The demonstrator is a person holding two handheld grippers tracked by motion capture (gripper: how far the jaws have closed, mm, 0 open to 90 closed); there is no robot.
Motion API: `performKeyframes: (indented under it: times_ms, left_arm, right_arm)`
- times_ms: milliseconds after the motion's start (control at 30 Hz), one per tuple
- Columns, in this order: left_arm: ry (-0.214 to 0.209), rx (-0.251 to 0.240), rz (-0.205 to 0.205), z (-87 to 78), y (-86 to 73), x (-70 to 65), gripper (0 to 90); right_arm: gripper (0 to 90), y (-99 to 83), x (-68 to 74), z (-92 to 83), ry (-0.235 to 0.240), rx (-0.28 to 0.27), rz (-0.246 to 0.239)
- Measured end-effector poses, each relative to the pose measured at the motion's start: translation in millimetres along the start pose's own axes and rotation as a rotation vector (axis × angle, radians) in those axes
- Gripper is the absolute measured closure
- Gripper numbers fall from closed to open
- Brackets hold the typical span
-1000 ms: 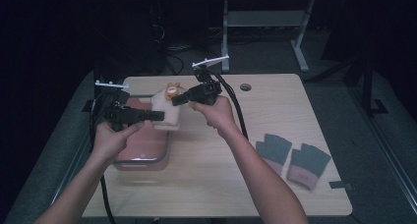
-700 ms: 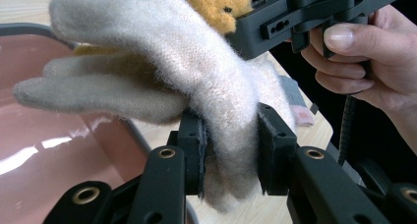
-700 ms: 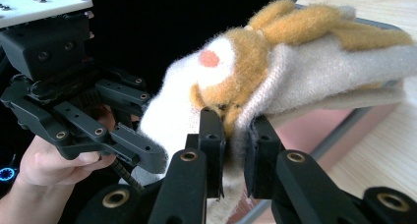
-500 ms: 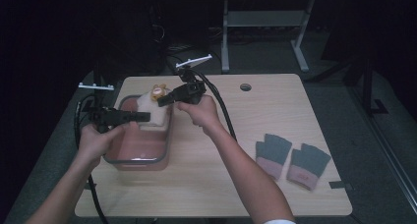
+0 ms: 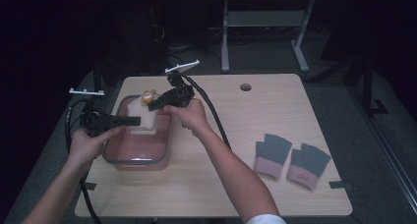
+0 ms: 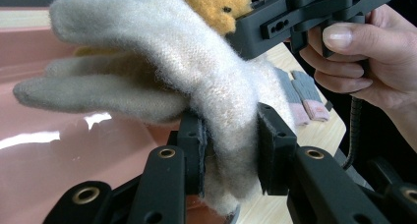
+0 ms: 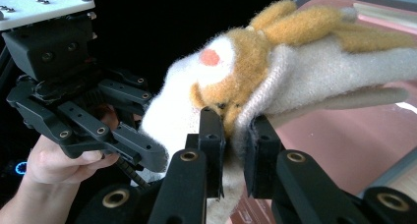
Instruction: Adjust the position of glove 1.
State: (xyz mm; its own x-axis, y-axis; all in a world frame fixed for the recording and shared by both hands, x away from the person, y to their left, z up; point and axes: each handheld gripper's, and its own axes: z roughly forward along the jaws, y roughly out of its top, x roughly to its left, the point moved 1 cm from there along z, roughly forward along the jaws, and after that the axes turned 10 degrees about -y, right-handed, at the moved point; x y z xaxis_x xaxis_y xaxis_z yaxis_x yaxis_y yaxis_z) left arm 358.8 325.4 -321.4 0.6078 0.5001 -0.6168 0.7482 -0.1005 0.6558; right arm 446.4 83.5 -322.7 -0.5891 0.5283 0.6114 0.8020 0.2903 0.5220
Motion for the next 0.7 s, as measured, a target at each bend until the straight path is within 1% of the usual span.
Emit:
performKeyframes:
  times_ms: [133,200,400,467,567,667,700]
  left_arm:
    - [0.005,-0.004,-0.022,-1.2,-3.2,4.9,68.6]
    - [0.008,-0.002,-0.02,-2.3,-4.4,6.9,68.7]
    - [0.015,0.001,-0.039,-3.2,-10.4,14.5,68.8]
    - [0.019,0.002,-0.055,-2.5,-12.4,16.9,68.8]
    - [0.031,0.014,-0.065,0.1,-15.8,22.1,68.8]
    - [0.04,0.036,-0.077,2.7,-20.6,28.3,68.9]
    - [0.043,0.038,-0.086,4.1,-23.4,31.3,68.9]
  right_arm:
    - [80.3,0.4,-1.8,7.0,0.009,0.01,0.003]
    - [80.3,0.6,-1.9,10.7,0.008,0.015,0.006]
    - [80.3,-0.7,-3.9,21.6,0.01,0.03,0.013]
    - [80.3,-1.7,-5.3,25.2,0.01,0.035,0.016]
    - [80.3,-4.0,-9.7,32.3,0.008,0.042,0.025]
    - [80.2,-8.2,-15.3,41.4,0.008,0.054,0.04]
    - [80.2,-9.3,-17.2,43.8,0.007,0.058,0.039]
